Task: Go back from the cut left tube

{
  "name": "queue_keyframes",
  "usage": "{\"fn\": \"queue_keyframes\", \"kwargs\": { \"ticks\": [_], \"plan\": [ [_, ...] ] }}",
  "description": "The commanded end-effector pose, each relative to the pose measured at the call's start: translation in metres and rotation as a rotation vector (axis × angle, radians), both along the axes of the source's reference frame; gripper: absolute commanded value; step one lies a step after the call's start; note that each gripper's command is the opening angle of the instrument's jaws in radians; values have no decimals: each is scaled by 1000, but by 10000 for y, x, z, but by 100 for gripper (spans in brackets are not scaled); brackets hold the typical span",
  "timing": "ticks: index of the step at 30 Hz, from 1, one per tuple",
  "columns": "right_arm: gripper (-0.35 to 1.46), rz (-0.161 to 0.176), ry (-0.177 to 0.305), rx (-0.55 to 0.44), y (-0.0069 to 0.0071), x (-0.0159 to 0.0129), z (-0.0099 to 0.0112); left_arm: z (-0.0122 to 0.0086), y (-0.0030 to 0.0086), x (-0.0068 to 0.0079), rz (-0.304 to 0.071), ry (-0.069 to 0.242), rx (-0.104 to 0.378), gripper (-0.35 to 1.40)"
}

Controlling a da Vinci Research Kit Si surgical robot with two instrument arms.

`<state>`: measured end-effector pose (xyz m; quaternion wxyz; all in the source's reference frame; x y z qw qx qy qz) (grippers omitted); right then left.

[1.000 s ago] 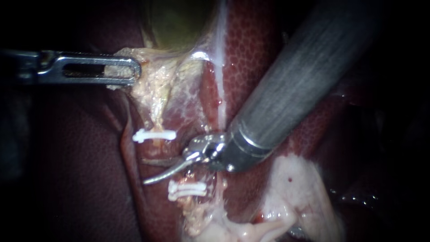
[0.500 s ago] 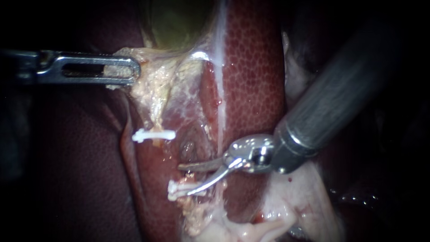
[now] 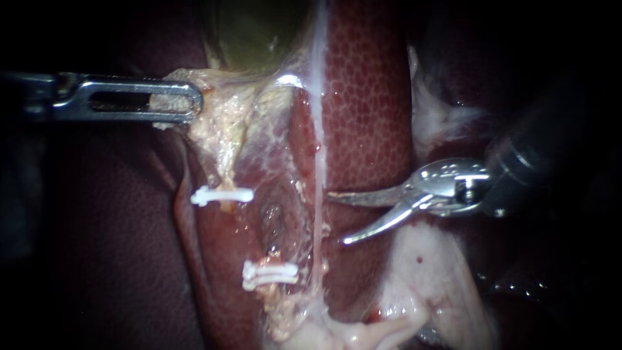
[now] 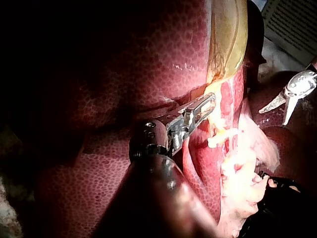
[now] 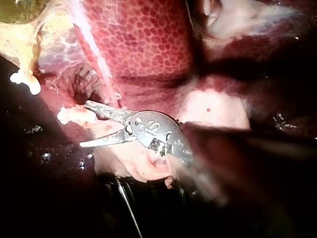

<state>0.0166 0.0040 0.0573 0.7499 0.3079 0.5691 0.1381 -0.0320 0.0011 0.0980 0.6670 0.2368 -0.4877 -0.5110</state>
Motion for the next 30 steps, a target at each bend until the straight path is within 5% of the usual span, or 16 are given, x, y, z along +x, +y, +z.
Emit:
{"fn": "queue_keyframes", "kwargs": {
  "ticks": [1, 15, 30],
  "plan": [
    [143, 4, -3, -6, 2, -3, -4, 1, 0, -1, 0, 0, 0, -35],
    [143, 45, -31, -43, 17, -29, -35, 12, -4, -8, -4, 4, -7, -35],
    [143, 48, -34, -50, 6, -25, -31, 57, -21, -50, 25, 14, -14, -33]
  ]
}}
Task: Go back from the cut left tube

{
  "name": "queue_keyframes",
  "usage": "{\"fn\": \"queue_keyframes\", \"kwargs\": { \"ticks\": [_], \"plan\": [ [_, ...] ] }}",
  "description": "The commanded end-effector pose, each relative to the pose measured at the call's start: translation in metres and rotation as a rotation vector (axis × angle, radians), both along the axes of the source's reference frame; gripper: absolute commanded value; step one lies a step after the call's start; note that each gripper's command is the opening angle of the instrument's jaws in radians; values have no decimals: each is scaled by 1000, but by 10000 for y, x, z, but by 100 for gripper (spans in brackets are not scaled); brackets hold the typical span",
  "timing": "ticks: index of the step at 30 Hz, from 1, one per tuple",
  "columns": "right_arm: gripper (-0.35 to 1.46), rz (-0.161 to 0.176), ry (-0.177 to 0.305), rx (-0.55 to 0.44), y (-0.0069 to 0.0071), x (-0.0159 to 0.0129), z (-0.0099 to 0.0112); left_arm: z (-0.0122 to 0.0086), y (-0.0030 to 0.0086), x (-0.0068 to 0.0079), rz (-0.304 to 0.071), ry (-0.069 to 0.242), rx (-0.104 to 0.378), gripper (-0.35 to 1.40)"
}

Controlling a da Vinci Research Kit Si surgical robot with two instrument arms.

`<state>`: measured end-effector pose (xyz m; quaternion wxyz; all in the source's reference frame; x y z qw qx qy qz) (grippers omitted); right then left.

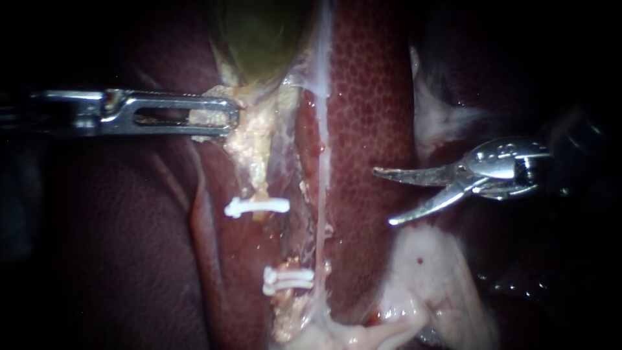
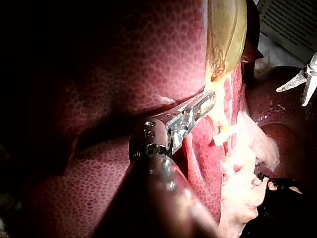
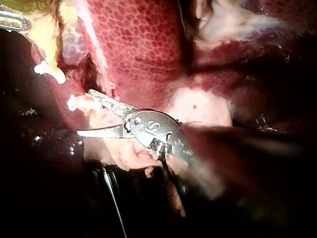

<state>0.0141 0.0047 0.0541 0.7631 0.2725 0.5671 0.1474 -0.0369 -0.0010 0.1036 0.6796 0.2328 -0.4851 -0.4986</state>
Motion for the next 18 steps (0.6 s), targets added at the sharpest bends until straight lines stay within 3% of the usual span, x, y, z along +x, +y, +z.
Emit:
{"fn": "queue_keyframes", "kwargs": {
  "ticks": [1, 8, 18],
  "plan": [
    [143, -1, 0, -1, -1, 0, 1, 3, -1, -4, -1, 0, 6, -33],
    [143, 1, -2, -1, -2, 1, 1, 11, -6, -20, 14, 2, 8, -32],
    [143, 3, -3, -1, -3, 1, -2, 13, -6, -22, 15, 2, 15, -32]
  ]
}}
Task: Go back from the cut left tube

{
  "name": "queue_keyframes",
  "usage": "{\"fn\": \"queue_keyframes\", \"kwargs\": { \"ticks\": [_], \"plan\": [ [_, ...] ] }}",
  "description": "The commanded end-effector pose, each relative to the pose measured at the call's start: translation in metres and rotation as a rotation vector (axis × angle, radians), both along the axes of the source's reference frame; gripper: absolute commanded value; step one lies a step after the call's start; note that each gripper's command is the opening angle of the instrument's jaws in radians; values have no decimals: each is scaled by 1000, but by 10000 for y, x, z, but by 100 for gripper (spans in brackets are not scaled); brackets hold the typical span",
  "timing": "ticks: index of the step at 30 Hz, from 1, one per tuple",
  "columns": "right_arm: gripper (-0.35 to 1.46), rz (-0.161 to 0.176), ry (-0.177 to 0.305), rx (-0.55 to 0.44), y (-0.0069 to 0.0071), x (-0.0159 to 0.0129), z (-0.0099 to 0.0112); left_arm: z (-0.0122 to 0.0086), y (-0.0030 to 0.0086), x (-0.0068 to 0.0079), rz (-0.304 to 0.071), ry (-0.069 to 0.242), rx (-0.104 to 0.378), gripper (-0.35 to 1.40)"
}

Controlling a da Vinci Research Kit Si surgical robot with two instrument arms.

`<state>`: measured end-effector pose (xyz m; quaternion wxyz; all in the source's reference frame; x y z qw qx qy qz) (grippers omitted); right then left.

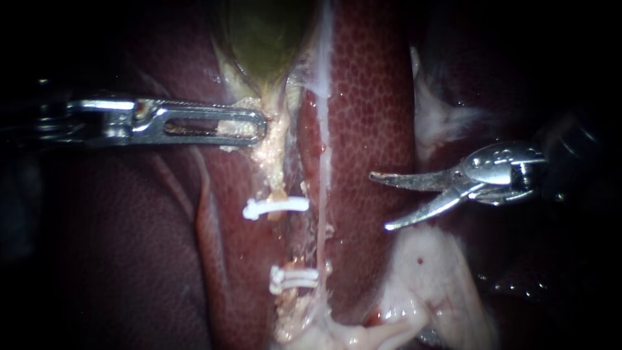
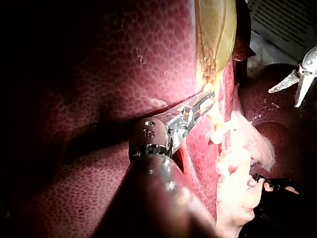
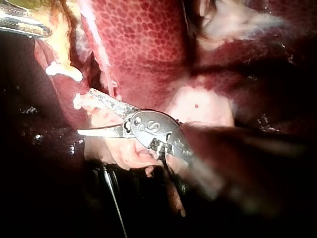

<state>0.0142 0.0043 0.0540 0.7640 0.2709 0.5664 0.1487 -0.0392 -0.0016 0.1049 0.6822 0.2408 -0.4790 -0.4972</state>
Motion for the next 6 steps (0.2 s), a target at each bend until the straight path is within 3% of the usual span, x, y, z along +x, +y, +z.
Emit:
{"fn": "queue_keyframes", "kwargs": {
  "ticks": [1, 6],
  "plan": [
    [143, 0, 0, 0, 0, 0, -1, 0, 0, 0, -1, 0, 0, -32],
    [143, 0, 0, 0, 0, 0, -2, 0, 0, 0, -1, 0, 0, -32]
  ]
}}
